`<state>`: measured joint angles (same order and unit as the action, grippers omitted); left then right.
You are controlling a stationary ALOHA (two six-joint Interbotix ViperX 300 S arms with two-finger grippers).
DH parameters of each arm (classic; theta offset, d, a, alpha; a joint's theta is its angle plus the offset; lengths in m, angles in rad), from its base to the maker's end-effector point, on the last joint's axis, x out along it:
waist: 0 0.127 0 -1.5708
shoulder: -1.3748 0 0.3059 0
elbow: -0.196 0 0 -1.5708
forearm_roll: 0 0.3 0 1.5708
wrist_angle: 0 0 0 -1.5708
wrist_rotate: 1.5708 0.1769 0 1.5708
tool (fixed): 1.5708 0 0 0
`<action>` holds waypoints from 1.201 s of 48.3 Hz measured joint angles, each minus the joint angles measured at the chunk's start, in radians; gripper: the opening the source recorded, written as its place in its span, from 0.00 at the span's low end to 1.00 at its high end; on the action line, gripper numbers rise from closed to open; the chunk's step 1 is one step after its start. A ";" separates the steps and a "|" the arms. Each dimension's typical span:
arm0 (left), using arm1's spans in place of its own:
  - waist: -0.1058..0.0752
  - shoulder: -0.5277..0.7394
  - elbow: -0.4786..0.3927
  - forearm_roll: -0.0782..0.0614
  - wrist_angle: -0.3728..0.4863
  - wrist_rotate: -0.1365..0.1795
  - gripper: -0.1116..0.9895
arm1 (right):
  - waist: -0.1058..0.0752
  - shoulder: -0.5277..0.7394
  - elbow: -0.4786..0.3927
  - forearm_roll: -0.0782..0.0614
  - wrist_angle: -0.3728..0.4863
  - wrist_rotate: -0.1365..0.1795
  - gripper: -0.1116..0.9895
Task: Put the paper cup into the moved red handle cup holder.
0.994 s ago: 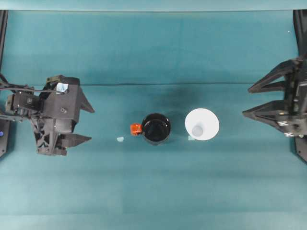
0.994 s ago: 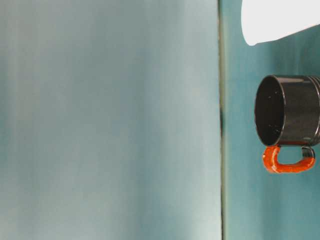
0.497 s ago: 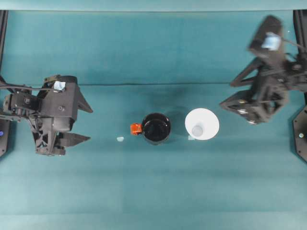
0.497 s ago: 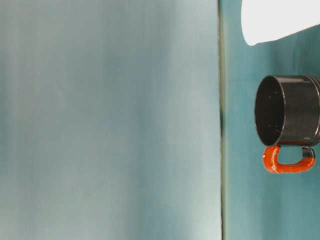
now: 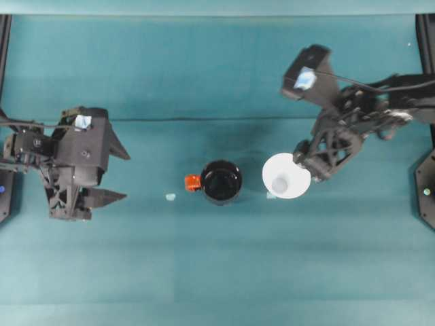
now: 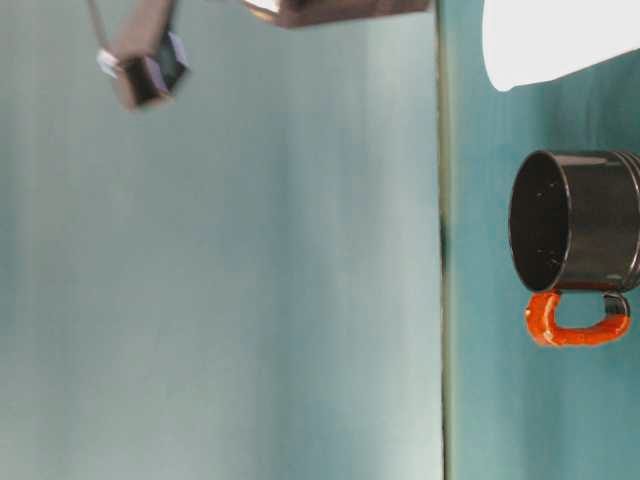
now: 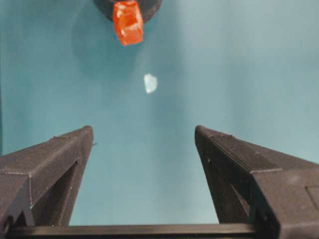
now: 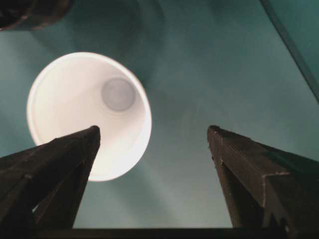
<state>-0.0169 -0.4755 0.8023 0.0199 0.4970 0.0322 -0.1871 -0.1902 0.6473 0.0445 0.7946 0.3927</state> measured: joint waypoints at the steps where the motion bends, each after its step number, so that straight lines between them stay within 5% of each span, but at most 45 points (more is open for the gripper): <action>1: 0.002 0.000 0.002 -0.002 0.000 0.000 0.91 | 0.000 0.011 -0.002 0.000 -0.003 0.000 0.97; 11: 0.000 0.000 0.005 0.000 0.000 0.000 0.91 | 0.000 0.078 0.000 0.012 -0.020 0.000 0.97; 44: 0.000 -0.002 0.011 -0.002 -0.014 0.002 0.91 | 0.000 0.164 0.020 0.017 -0.086 0.000 0.95; 50: 0.002 -0.002 0.012 0.000 -0.014 0.002 0.91 | 0.000 0.169 0.018 0.028 -0.084 0.003 0.79; 58: 0.002 -0.002 0.012 -0.002 -0.014 0.002 0.91 | -0.002 0.173 0.011 0.077 -0.081 0.006 0.35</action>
<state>-0.0153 -0.4771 0.8145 0.0184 0.4832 0.0337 -0.1887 -0.0169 0.6581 0.1212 0.7133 0.3988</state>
